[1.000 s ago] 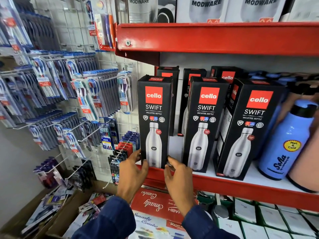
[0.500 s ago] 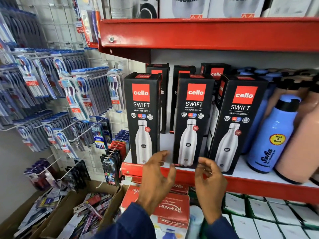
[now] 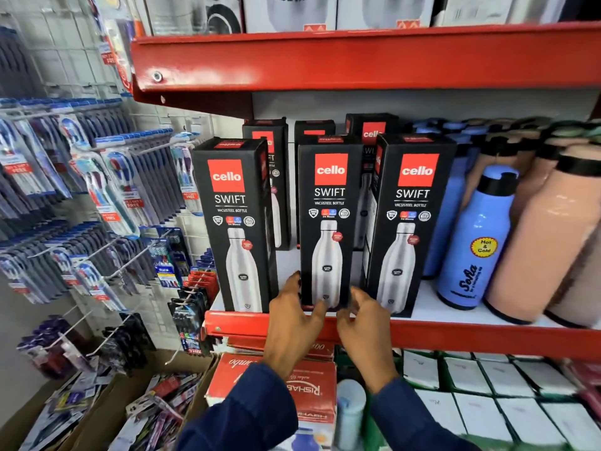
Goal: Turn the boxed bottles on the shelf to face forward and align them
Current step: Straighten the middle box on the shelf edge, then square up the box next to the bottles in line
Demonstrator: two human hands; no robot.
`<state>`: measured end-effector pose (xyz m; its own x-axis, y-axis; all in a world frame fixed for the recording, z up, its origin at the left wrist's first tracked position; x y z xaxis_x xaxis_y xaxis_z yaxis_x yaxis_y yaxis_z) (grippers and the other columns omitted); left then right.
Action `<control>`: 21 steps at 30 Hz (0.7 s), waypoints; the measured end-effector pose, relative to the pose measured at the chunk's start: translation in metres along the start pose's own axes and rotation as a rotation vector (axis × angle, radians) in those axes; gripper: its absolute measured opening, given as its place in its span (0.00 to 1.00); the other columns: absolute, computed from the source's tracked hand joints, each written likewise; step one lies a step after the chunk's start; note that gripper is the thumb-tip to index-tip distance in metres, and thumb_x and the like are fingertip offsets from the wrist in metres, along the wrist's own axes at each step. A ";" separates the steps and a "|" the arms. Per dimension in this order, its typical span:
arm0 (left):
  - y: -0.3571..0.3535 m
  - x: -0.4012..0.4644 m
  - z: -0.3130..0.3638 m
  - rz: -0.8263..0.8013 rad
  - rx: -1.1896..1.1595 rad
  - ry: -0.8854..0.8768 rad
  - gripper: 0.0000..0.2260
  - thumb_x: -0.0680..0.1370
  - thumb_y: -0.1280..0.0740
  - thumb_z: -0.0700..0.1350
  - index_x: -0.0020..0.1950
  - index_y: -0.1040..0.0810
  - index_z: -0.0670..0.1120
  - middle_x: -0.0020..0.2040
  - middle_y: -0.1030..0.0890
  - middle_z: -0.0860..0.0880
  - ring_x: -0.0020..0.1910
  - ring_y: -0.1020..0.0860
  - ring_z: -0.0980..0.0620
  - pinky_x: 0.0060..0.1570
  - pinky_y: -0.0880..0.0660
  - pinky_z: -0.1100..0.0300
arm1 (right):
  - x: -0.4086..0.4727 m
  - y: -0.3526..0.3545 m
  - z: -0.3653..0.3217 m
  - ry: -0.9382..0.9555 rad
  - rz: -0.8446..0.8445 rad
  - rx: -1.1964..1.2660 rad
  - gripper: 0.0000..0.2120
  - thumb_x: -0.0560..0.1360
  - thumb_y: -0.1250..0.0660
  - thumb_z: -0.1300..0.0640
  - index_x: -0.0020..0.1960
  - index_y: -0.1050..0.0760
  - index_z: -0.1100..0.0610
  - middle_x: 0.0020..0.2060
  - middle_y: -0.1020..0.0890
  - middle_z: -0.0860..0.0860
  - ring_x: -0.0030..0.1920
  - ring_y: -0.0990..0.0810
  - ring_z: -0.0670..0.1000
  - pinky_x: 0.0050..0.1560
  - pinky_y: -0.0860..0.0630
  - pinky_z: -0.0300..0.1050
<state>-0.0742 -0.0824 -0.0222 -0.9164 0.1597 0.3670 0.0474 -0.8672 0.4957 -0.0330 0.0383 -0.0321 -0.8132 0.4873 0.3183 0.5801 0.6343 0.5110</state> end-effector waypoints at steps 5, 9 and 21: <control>0.005 -0.004 0.000 0.048 0.058 -0.029 0.18 0.73 0.30 0.46 0.62 0.25 0.48 0.47 0.14 0.53 0.44 0.16 0.54 0.47 0.21 0.60 | -0.007 0.005 0.000 0.024 -0.020 -0.012 0.21 0.74 0.35 0.65 0.67 0.27 0.58 0.54 0.15 0.54 0.46 0.20 0.43 0.42 0.33 0.17; 0.011 -0.011 0.002 0.064 0.069 -0.023 0.17 0.74 0.30 0.44 0.63 0.25 0.46 0.46 0.17 0.56 0.40 0.19 0.58 0.44 0.24 0.68 | -0.012 0.007 -0.001 0.027 -0.041 -0.006 0.21 0.75 0.34 0.65 0.67 0.27 0.58 0.60 0.18 0.54 0.51 0.19 0.43 0.49 0.34 0.19; 0.017 -0.024 0.009 0.075 0.114 0.031 0.24 0.75 0.30 0.44 0.70 0.29 0.38 0.51 0.14 0.44 0.38 0.23 0.58 0.37 0.33 0.83 | -0.013 0.010 0.003 0.080 -0.018 -0.035 0.18 0.73 0.31 0.63 0.62 0.24 0.57 0.54 0.16 0.51 0.42 0.22 0.39 0.43 0.31 0.21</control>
<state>-0.0480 -0.0961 -0.0152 -0.9204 0.0807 0.3825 0.1588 -0.8168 0.5546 -0.0168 0.0402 -0.0332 -0.8253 0.4258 0.3710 0.5647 0.6204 0.5442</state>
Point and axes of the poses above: each hand's wrist, its own x-axis towards the middle knuckle, its own y-axis out of the back of the hand, z = x × y, the point moved 1 cm from there along x, towards the middle knuckle
